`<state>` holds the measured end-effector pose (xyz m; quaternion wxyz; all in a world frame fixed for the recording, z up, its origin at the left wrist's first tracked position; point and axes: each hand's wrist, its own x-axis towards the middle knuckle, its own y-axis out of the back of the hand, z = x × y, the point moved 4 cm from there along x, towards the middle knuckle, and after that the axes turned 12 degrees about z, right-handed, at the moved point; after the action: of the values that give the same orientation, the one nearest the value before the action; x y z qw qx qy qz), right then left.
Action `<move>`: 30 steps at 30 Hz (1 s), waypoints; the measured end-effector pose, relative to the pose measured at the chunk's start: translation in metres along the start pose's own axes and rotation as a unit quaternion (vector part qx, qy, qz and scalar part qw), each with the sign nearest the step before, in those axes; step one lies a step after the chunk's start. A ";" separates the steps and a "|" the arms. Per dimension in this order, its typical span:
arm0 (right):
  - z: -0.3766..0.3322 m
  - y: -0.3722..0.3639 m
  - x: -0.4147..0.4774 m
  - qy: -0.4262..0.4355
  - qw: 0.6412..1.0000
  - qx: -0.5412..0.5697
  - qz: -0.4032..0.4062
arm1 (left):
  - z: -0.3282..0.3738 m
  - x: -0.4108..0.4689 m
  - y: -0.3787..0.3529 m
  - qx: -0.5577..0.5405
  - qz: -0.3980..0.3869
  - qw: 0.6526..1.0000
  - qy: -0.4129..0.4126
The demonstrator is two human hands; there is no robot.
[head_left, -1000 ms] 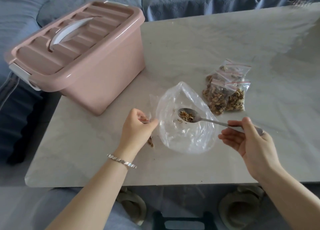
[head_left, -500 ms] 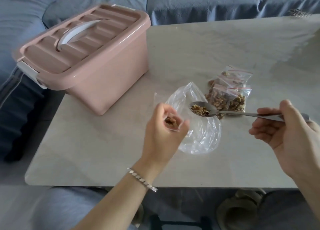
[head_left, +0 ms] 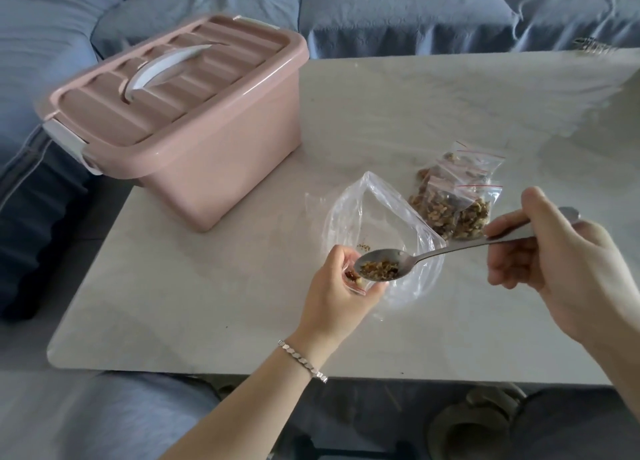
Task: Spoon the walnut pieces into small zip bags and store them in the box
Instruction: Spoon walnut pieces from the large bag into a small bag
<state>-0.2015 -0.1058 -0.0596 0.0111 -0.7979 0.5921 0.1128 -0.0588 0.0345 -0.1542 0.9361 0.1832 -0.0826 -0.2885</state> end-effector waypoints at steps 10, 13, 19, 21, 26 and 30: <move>-0.028 -0.037 -0.044 0.284 0.931 -0.191 -0.124 | 0.008 -0.008 0.007 0.001 0.010 0.999 -0.041; -0.031 -0.039 -0.055 0.380 0.882 -0.231 -0.153 | 0.006 -0.008 0.010 0.006 0.029 0.999 -0.032; -0.031 -0.036 -0.065 0.509 0.810 -0.254 -0.146 | 0.004 -0.009 0.010 0.030 0.056 0.997 -0.040; -0.025 -0.036 -0.066 0.496 0.820 -0.235 -0.162 | 0.004 -0.009 0.010 0.039 0.061 0.997 -0.032; -0.015 -0.037 -0.072 0.540 0.788 -0.231 -0.184 | -0.001 -0.010 0.011 0.057 0.050 0.997 -0.027; -0.016 -0.027 -0.070 0.563 0.783 -0.204 -0.164 | 0.000 -0.009 0.016 0.054 0.062 0.996 -0.039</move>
<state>-0.1928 -0.0337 -0.0340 -0.4695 -0.7880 0.3163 -0.2420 -0.0578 0.0522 -0.1486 0.9369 0.2168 -0.1461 -0.2319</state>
